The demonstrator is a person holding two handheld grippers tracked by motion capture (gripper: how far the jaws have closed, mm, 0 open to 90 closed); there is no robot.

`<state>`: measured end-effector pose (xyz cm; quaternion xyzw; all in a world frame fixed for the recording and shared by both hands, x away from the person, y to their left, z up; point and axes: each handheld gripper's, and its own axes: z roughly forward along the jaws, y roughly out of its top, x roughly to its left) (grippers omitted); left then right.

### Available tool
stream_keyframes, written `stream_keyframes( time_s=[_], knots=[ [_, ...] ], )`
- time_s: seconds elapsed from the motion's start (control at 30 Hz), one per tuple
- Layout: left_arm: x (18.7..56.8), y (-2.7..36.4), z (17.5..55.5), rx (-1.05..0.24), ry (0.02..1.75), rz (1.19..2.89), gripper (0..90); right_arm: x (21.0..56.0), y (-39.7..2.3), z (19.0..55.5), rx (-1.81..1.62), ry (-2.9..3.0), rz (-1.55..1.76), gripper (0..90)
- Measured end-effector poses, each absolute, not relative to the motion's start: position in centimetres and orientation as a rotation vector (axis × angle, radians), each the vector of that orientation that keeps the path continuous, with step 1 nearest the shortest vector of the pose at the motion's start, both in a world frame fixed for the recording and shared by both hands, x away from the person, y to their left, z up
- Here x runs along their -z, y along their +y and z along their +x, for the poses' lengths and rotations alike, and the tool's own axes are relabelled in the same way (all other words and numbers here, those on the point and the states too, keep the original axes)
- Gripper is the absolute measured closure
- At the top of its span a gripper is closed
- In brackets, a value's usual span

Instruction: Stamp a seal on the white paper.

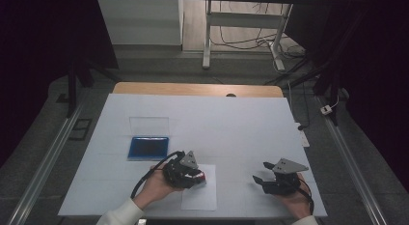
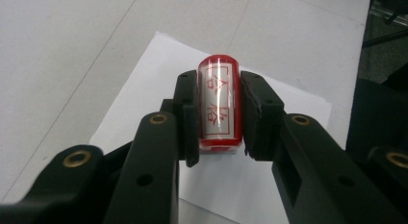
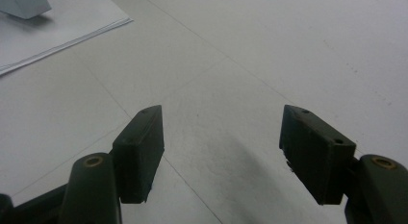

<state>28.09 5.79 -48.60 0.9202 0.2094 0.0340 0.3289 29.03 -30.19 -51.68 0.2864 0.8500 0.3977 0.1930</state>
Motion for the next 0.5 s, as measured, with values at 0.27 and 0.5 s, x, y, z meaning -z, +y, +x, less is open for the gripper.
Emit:
stream_keyframes(
  time_s=[0.27, 0.5],
  knots=[
    [48.94, 5.60, 28.28, -0.093, 0.557, 2.423, 70.5, 51.70, -30.17, 29.03, -1.114, 2.386, 0.805, 31.8],
    [49.23, 5.31, 28.33, -0.100, 0.555, 2.438, 70.5, 51.67, -30.16, 29.00, -1.103, 2.382, 0.811, 31.8]
  ],
)
